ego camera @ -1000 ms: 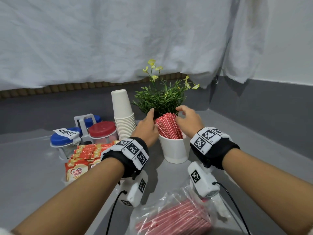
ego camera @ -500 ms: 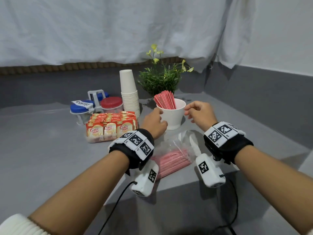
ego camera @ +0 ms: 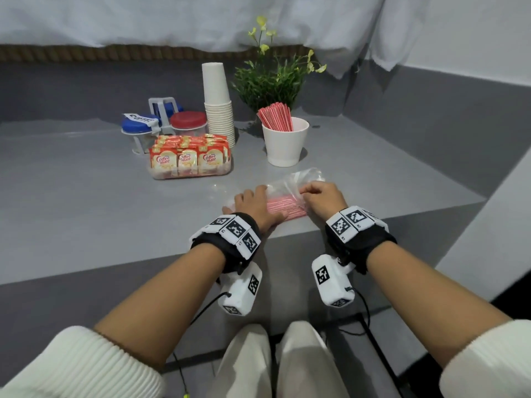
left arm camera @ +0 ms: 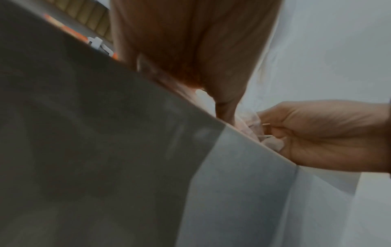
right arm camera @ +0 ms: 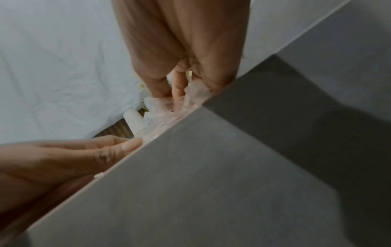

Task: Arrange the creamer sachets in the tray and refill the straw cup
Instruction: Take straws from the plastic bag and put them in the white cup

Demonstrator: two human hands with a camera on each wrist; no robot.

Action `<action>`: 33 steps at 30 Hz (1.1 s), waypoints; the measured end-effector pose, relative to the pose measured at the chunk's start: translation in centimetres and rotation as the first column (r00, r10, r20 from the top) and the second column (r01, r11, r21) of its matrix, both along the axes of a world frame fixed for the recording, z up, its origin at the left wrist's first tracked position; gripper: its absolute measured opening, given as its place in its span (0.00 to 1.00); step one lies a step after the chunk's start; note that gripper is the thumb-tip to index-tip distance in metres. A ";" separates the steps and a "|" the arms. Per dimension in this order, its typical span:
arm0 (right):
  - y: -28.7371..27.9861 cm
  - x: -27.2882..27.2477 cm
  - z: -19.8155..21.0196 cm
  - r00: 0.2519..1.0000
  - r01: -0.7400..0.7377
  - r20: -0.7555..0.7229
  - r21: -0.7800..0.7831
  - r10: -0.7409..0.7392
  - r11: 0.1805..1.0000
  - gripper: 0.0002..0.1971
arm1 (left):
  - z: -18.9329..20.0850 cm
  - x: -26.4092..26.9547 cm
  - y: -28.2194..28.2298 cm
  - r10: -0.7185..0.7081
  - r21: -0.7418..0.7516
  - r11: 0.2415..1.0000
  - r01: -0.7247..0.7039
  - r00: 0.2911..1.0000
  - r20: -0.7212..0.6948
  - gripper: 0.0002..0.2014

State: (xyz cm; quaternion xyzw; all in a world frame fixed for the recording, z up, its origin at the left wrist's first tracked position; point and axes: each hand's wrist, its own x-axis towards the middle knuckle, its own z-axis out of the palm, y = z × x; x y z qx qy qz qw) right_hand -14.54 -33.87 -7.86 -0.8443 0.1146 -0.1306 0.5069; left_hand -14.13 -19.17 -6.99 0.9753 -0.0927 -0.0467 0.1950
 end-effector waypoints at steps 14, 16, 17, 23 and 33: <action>0.0 -0.6 -0.6 0.991 -0.126 0.056 0.056 0.123 0.990 0.12 | -0.6 0.8 0.5 -0.060 0.012 0.998 0.059 0.994 0.092 0.24; 0.0 -0.8 -0.5 0.985 -0.162 0.076 0.080 0.155 0.984 0.08 | -0.7 1.0 0.6 -0.076 -0.005 0.997 0.077 0.992 0.105 0.23; 0.0 -1.0 -0.4 0.983 -0.174 0.088 0.134 0.163 0.976 0.07 | -0.7 1.1 0.6 -0.086 -0.006 0.996 0.087 0.990 0.111 0.22; -1.1 -0.8 -1.6 0.978 -0.138 0.201 0.394 0.061 0.909 0.10 | -1.2 0.9 0.3 -0.116 -0.023 0.993 0.120 0.983 0.145 0.26; -0.8 -1.2 -0.4 0.978 -0.129 0.207 0.631 -0.005 0.765 0.06 | -1.6 0.9 0.5 -0.142 -0.036 0.988 0.148 0.979 0.146 0.23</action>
